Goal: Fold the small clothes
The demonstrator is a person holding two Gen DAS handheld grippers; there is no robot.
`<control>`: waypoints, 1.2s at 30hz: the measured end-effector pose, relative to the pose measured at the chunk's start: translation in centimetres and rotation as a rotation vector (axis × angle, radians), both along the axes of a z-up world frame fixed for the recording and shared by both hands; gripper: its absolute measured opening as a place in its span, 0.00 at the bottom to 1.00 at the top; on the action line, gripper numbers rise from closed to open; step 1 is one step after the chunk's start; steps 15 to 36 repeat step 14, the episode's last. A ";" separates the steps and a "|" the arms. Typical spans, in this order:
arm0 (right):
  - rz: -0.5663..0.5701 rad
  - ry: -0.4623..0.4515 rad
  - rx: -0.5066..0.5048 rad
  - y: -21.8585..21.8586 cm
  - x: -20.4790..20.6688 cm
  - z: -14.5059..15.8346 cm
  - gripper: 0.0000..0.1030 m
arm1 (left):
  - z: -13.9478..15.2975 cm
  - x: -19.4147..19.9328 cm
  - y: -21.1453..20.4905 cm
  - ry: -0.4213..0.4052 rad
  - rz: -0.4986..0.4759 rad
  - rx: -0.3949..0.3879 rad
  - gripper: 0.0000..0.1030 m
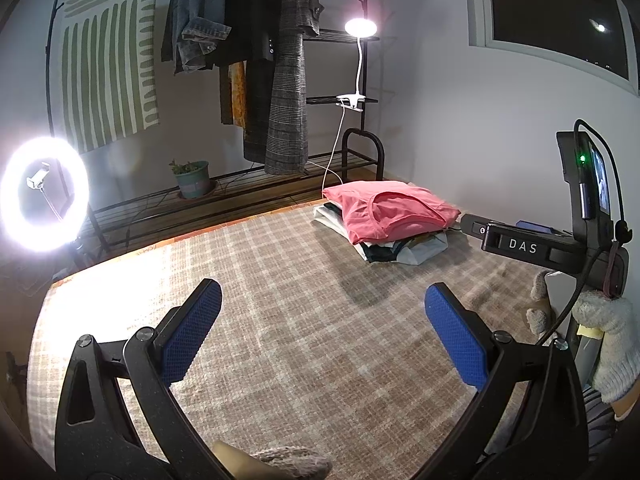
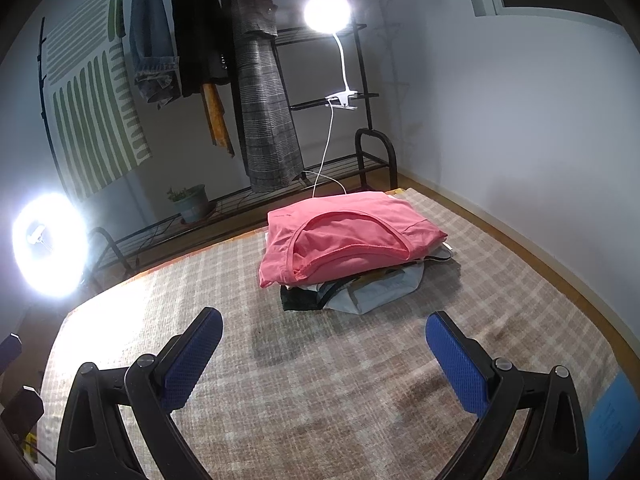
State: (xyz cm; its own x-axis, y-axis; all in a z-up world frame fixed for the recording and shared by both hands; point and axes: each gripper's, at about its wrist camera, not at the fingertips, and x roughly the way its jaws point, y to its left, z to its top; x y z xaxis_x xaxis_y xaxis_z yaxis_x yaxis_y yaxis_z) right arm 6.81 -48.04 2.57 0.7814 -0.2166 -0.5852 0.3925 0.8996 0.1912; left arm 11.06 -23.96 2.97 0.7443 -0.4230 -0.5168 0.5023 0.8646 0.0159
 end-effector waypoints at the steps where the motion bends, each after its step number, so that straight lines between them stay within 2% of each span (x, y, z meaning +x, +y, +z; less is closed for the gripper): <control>1: 0.001 0.001 0.001 -0.1 0.0 0.0 1.00 | 0.0 0.1 0.1 0.000 0.000 0.001 1.00; 12: 0.000 0.001 0.000 0.0 -0.1 0.0 1.00 | -0.1 -0.6 0.2 -0.026 0.000 0.017 1.00; 36: 0.010 0.002 -0.003 -0.2 0.2 -0.1 1.00 | -0.1 -0.5 0.2 -0.017 -0.010 0.014 1.00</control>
